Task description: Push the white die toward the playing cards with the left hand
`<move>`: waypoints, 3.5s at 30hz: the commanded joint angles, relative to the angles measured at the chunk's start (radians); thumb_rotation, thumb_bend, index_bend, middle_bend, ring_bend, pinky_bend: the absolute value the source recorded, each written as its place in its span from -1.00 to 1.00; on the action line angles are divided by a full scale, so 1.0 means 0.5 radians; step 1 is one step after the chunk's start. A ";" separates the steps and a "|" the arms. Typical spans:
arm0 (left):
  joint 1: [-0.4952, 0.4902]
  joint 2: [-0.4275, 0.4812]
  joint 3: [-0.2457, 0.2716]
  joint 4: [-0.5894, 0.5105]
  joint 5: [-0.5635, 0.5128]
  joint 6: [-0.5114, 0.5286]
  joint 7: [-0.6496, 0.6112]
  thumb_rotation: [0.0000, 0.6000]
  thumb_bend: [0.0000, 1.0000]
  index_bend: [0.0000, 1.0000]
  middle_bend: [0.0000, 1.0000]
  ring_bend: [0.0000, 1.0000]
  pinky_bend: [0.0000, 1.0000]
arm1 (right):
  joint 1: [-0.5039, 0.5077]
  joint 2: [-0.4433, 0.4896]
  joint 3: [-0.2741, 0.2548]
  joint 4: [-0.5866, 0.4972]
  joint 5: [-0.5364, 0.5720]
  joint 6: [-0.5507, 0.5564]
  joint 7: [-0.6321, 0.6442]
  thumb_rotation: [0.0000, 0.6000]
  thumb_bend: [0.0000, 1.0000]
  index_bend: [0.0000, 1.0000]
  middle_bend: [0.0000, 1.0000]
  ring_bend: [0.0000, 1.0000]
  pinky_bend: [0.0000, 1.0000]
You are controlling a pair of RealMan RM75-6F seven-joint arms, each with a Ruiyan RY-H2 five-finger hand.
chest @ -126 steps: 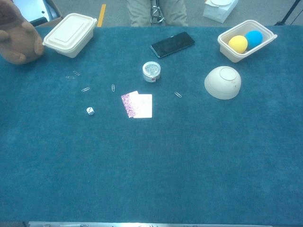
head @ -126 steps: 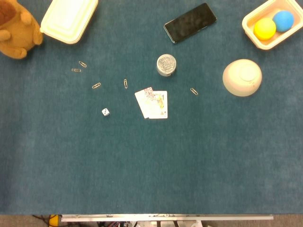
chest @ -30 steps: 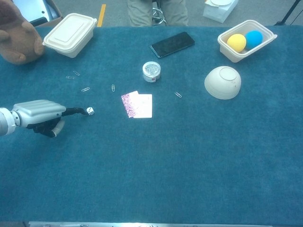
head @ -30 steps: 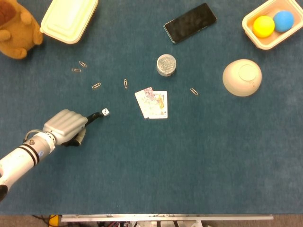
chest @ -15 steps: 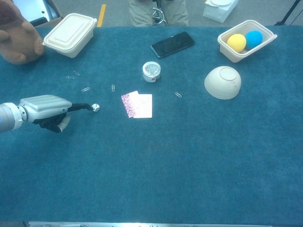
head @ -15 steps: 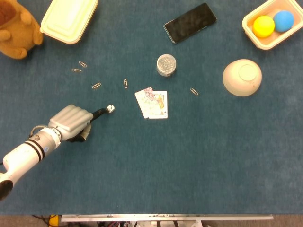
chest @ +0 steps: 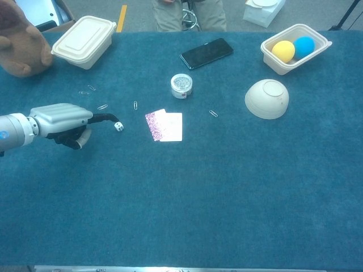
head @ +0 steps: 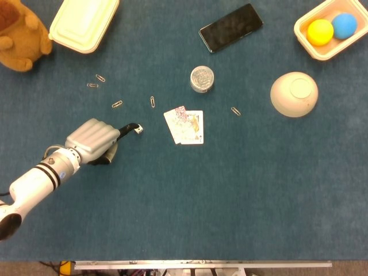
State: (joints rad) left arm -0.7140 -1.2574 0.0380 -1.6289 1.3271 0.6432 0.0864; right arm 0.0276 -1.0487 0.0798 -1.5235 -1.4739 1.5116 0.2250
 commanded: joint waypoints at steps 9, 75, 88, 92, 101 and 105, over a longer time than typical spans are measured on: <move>-0.048 -0.100 -0.018 0.103 -0.123 -0.054 0.025 1.00 0.80 -0.90 1.00 1.00 1.00 | -0.014 0.010 0.003 0.009 0.009 0.009 0.018 1.00 -0.83 -0.41 -0.41 -0.63 -0.50; -0.052 -0.043 0.075 -0.038 -0.218 0.016 0.159 1.00 0.80 -0.90 1.00 1.00 1.00 | -0.033 -0.004 0.008 0.044 0.006 0.011 0.052 1.00 -0.83 -0.41 -0.41 -0.63 -0.50; -0.052 -0.043 0.107 -0.073 -0.197 0.011 0.181 1.00 0.80 -0.90 1.00 1.00 1.00 | -0.033 -0.008 0.013 0.049 0.010 0.011 0.051 1.00 -0.83 -0.41 -0.41 -0.63 -0.50; -0.053 -0.035 0.114 -0.102 -0.182 0.014 0.188 1.00 0.80 -0.90 1.00 1.00 1.00 | -0.034 -0.007 0.015 0.052 0.009 0.015 0.057 1.00 -0.83 -0.41 -0.41 -0.63 -0.50; -0.050 -0.001 0.135 -0.185 -0.152 0.036 0.223 1.00 0.80 -0.90 1.00 1.00 1.00 | -0.039 -0.006 0.017 0.063 0.011 0.021 0.071 1.00 -0.83 -0.41 -0.41 -0.63 -0.50; -0.043 0.016 0.152 -0.231 -0.130 0.051 0.243 1.00 0.80 -0.90 1.00 1.00 1.00 | -0.041 -0.003 0.017 0.063 0.009 0.024 0.077 1.00 -0.83 -0.41 -0.41 -0.63 -0.50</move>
State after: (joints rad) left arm -0.7365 -1.2518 0.1117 -1.7400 1.2588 0.6661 0.2052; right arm 0.0070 -1.0504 0.0882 -1.4922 -1.4696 1.5233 0.2633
